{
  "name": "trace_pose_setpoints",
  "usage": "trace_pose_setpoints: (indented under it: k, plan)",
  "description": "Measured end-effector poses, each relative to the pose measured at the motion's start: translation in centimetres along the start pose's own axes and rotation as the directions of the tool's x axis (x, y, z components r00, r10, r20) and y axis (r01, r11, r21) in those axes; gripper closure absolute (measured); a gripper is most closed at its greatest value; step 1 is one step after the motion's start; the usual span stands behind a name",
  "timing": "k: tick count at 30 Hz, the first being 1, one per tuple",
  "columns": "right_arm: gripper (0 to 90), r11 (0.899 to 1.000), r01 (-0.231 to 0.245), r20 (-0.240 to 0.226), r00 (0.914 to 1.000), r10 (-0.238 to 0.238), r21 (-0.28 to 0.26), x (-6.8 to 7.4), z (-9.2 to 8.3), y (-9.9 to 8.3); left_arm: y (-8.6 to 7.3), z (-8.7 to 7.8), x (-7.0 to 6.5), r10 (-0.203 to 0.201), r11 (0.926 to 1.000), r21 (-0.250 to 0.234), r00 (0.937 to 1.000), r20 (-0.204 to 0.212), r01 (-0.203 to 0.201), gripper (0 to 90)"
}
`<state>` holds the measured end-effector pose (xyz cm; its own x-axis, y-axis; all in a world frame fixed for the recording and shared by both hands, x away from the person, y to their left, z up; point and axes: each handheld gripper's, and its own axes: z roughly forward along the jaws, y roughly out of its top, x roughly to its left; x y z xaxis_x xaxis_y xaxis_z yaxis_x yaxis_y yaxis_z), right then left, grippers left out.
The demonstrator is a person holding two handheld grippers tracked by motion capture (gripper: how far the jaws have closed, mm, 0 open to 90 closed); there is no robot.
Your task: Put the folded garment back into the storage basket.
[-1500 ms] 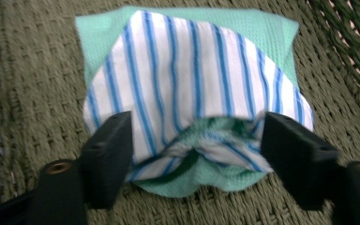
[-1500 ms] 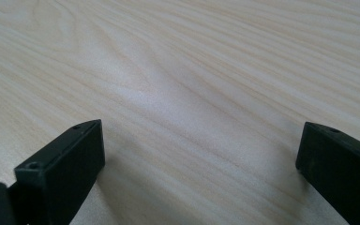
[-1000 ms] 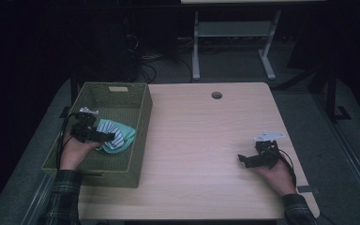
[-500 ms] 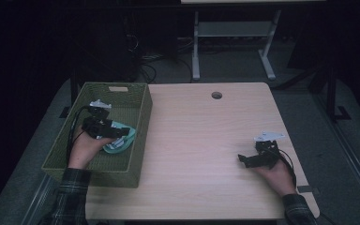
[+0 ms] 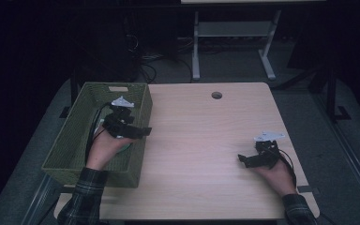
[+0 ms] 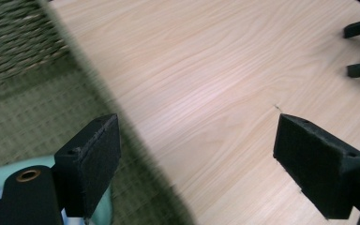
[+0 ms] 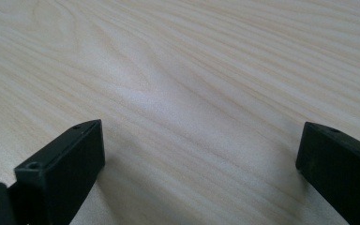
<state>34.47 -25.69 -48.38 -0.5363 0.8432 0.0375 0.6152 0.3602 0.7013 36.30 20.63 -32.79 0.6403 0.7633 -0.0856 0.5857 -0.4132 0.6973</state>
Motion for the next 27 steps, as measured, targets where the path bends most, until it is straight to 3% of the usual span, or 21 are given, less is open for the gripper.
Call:
trace_pose_setpoints:
  k: [15,27]
  plan:
    - [1.0,1.0,0.0,0.0,1.0,0.0,0.0,0.0,0.0,0.0,0.9,3.6,-5.0,0.092,0.9957,-0.016,0.9934,0.068,-0.091,14.8]
    - [1.0,1.0,0.002,-0.001,1.0,-0.002,-0.001,0.0,0.0,0.0,-0.5,6.7,-7.7,0.163,0.9865,-0.008,0.9817,0.098,-0.163,14.8]
